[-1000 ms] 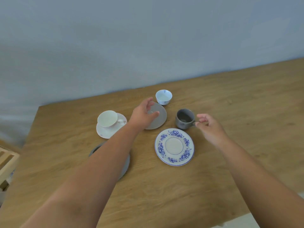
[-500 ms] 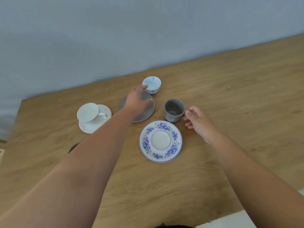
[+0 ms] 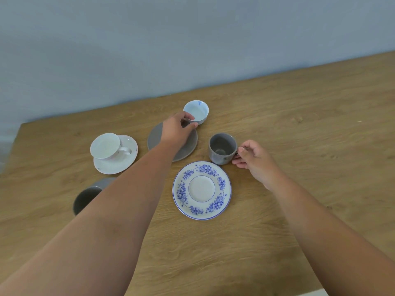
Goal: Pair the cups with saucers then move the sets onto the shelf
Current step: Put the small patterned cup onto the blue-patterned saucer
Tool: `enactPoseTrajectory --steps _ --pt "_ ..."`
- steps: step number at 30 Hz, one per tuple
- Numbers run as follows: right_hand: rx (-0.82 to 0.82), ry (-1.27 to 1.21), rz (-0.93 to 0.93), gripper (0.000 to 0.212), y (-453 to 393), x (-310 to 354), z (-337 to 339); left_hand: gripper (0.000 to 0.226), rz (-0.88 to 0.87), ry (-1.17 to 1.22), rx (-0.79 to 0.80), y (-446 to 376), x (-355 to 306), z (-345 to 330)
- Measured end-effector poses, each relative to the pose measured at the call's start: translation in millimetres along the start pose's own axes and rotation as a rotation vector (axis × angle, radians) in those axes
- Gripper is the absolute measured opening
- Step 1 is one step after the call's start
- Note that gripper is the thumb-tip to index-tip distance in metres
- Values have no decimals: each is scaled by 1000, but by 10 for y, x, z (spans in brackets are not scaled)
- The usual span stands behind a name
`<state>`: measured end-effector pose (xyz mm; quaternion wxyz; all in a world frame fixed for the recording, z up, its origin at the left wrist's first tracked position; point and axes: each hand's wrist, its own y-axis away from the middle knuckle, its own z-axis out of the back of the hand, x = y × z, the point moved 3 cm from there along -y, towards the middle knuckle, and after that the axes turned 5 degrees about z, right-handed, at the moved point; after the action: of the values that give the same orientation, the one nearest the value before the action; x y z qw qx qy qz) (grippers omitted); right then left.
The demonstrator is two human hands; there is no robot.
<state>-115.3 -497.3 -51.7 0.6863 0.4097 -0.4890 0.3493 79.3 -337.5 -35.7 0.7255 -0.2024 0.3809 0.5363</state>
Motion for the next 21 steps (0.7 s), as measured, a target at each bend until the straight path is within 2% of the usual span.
enactPoseTrajectory --steps 10,18,21 --pt "-57 67 110 9 62 14 23 17 13 -15 8 -51 -8 -62" --pt "-68 48 118 8 65 -14 34 33 6 65 -65 -56 -55 -184" --pt "-89 -9 96 7 56 -53 48 46 6 131 -86 -46 -26 -220"
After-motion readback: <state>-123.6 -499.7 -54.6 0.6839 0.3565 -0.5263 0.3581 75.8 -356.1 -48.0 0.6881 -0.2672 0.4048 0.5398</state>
